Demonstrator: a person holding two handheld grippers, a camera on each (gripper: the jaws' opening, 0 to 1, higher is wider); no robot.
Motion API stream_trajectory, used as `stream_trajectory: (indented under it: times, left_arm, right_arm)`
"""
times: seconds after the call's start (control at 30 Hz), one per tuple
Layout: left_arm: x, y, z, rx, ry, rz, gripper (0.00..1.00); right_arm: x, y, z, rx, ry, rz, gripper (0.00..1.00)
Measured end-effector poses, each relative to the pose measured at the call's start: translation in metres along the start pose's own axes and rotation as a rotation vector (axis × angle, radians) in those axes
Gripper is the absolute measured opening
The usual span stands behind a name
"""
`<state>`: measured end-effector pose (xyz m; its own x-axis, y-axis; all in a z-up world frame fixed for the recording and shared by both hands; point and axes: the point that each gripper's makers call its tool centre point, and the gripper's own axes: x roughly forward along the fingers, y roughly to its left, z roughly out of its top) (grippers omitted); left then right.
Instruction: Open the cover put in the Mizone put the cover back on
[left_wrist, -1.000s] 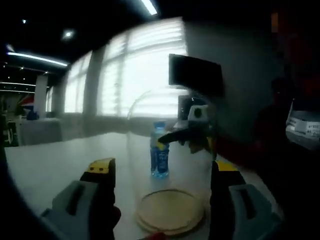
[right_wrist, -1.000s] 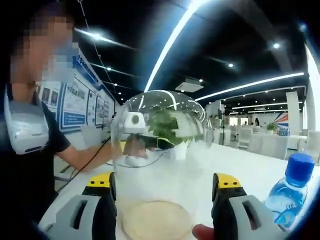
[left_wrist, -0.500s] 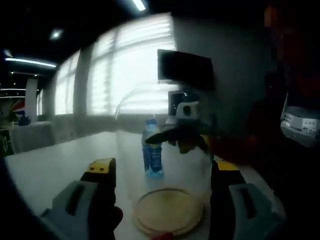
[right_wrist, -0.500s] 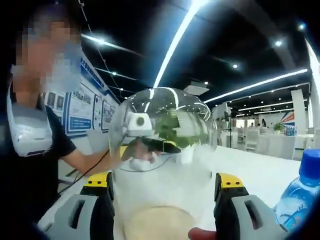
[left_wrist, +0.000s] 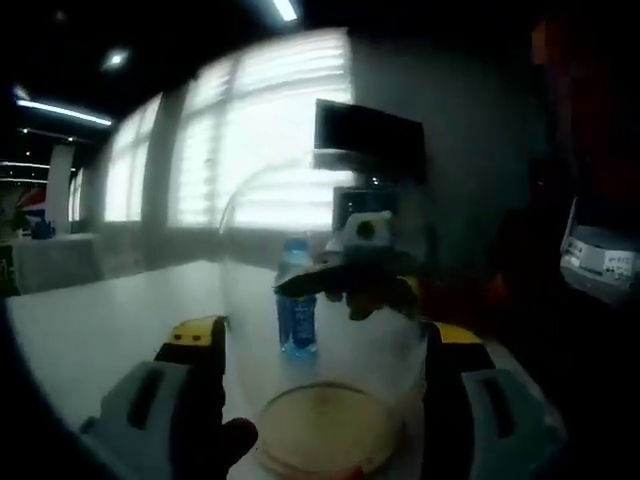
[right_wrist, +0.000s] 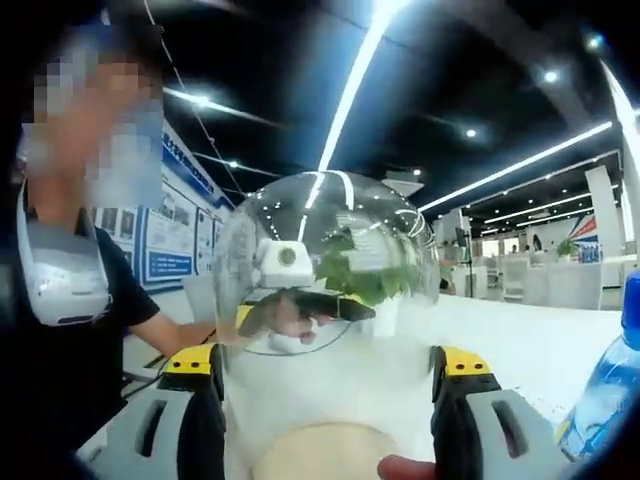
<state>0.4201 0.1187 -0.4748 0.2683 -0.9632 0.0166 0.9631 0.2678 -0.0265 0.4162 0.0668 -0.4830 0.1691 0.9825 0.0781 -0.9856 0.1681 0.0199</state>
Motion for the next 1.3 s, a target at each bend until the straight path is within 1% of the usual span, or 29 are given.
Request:
stream_trajectory:
  times: [0.2,0.33,0.53,0.67,0.8,0.9,0.97,1.2,1.3]
  left_arm:
    - [0.005,-0.001,0.002,-0.025,-0.013,0.003,0.74]
    - [0.006,0.0,0.001,-0.037,-0.019,0.003,0.75]
    - [0.008,-0.001,0.001,-0.042,-0.008,0.012,0.75]
    - [0.009,-0.002,0.0,-0.043,-0.016,0.012,0.76]
    - [0.01,-0.004,0.001,-0.045,-0.037,0.001,0.77]
    - [0.01,-0.005,0.001,-0.037,-0.053,0.002,0.77]
    - [0.011,-0.004,0.0,-0.021,-0.055,0.006,0.76]
    - [0.012,-0.005,0.0,-0.005,-0.05,0.012,0.73]
    - [0.013,-0.004,0.0,0.0,-0.047,0.016,0.72]
  right_arm:
    - [0.005,0.001,0.0,-0.001,0.002,0.014,0.82]
    - [0.009,0.001,-0.001,-0.014,0.019,0.026,0.84]
    - [0.014,0.003,-0.004,-0.057,0.083,0.007,0.87]
    - [0.015,0.002,-0.006,-0.068,0.112,-0.007,0.89]
    - [0.016,0.002,-0.006,-0.064,0.108,-0.004,0.89]
    - [0.016,0.001,-0.006,-0.062,0.078,0.003,0.89]
    - [0.016,0.002,-0.005,-0.061,0.069,0.005,0.89]
    - [0.016,0.001,-0.005,-0.054,0.087,0.0,0.89]
    - [0.016,0.001,-0.005,-0.049,0.08,0.001,0.89]
